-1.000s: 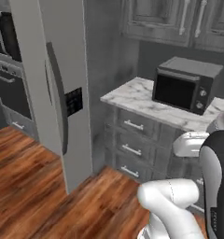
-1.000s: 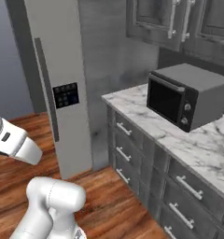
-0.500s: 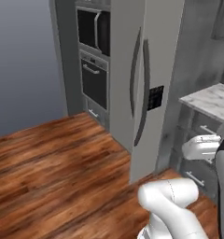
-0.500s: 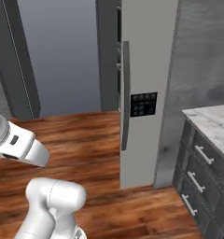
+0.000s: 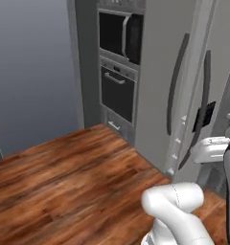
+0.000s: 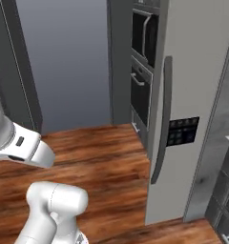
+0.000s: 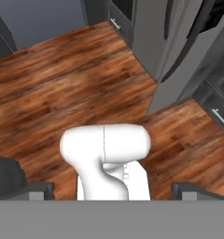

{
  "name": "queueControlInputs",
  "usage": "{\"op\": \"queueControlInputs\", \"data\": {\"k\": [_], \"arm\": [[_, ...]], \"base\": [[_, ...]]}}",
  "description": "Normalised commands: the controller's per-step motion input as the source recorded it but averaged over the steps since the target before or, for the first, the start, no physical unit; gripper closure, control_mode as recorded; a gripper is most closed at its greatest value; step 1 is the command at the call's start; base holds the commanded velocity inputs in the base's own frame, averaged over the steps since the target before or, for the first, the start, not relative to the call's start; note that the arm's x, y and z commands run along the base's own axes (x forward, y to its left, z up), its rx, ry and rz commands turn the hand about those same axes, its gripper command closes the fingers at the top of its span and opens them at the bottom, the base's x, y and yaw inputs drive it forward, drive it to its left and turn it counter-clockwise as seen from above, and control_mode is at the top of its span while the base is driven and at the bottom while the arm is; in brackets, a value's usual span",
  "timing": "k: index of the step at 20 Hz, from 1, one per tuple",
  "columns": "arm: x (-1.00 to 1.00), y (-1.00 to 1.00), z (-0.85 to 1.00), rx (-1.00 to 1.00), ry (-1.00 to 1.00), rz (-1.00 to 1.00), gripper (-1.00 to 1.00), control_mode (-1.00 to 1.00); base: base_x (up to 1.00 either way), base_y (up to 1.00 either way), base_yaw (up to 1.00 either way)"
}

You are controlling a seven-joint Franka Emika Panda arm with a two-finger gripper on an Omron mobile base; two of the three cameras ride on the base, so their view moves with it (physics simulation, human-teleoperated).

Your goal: Take the orange, mushroom, and kiwi from the freezer and place them in the bowl on the counter.

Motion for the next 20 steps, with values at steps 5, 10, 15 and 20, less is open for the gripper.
{"op": "queueControlInputs", "data": {"k": [5,10,15,20], "arm": [[0.0,0.0,0.0,0.0,0.0,0.0,-1.0,1.0],[0.0,0.0,0.0,0.0,0.0,0.0,-1.0,1.0],[0.0,0.0,0.0,0.0,0.0,0.0,-1.0,1.0],[0.0,0.0,0.0,0.0,0.0,0.0,-1.0,1.0]], "base": [[0.67,0.5,-0.52],[0.39,0.41,-0.67],[0.54,0.56,-0.67],[0.76,0.76,-0.56]]}}
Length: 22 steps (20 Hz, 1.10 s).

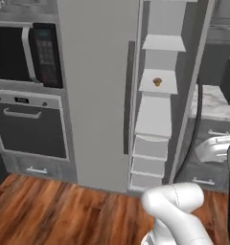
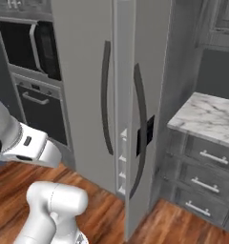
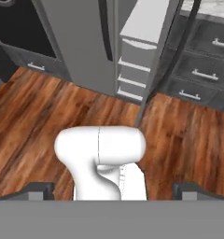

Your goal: Take the orange, mushroom, and kiwi from the freezer and place them in the bowl on the counter.

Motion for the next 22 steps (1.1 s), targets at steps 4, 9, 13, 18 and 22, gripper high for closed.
{"op": "queueControlInputs", "data": {"k": [4,9,13,18,22], "arm": [[0.0,0.0,0.0,0.0,0.0,0.0,-1.0,1.0],[0.0,0.0,0.0,0.0,0.0,0.0,-1.0,1.0],[0.0,0.0,0.0,0.0,0.0,0.0,-1.0,1.0],[0.0,0.0,0.0,0.0,0.0,0.0,-1.0,1.0],[0.0,0.0,0.0,0.0,0.0,0.0,-1.0,1.0]], "base": [[0.84,0.65,-0.46],[0.71,0.33,-0.38],[0.59,0.01,-0.34],[0.71,0.0,-0.13],[0.61,0.0,-0.05]]}}
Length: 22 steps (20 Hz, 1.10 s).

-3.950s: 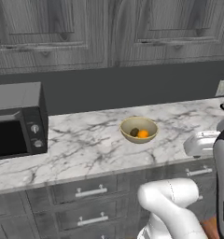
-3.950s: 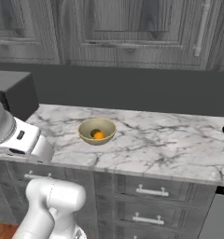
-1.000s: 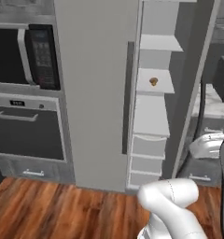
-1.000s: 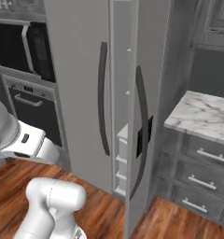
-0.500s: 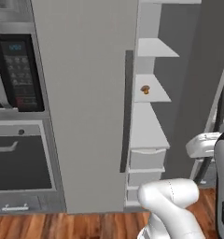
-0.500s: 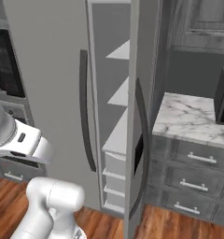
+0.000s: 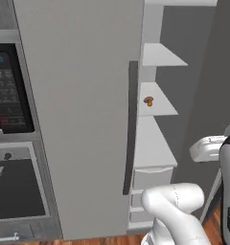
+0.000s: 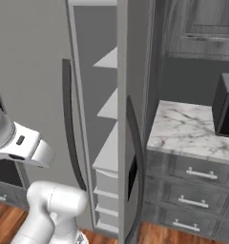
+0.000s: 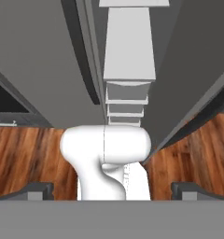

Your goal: Take the orange, mushroom, and kiwi from the freezer and place them in the bowl on the counter.

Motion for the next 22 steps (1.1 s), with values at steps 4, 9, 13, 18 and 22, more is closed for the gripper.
{"op": "queueControlInputs", "data": {"k": [4,9,13,18,22], "arm": [[0.0,0.0,0.0,0.0,0.0,0.0,-1.0,1.0],[0.0,0.0,0.0,0.0,0.0,0.0,-1.0,1.0],[0.0,0.0,0.0,0.0,0.0,0.0,-1.0,1.0],[0.0,0.0,0.0,0.0,0.0,0.0,-1.0,1.0],[0.0,0.0,0.0,0.0,0.0,0.0,-1.0,1.0]], "base": [[0.46,-0.03,-0.15],[0.53,0.0,-0.18],[0.69,0.0,-0.2],[0.85,0.0,-0.14],[0.84,-0.01,-0.02]]}}
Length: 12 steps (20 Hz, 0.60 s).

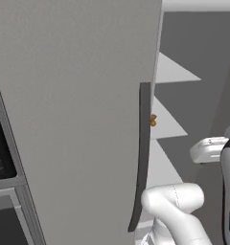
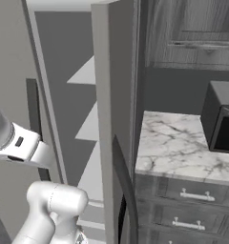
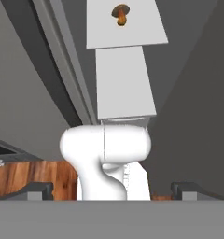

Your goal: Take the orange, mushroom, and kiwi from the freezer and place them in the bowl on the counter.

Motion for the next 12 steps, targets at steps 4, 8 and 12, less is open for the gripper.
{"op": "queueControlInputs", "data": {"k": [4,8,12], "arm": [[0.0,0.0,0.0,0.0,0.0,0.0,-1.0,1.0],[0.0,0.0,0.0,0.0,0.0,0.0,-1.0,1.0],[0.0,0.0,0.0,0.0,0.0,0.0,-1.0,1.0]], "base": [[0.49,-0.25,0.0],[0.19,-0.56,0.0],[0.1,-0.74,0.0]]}}
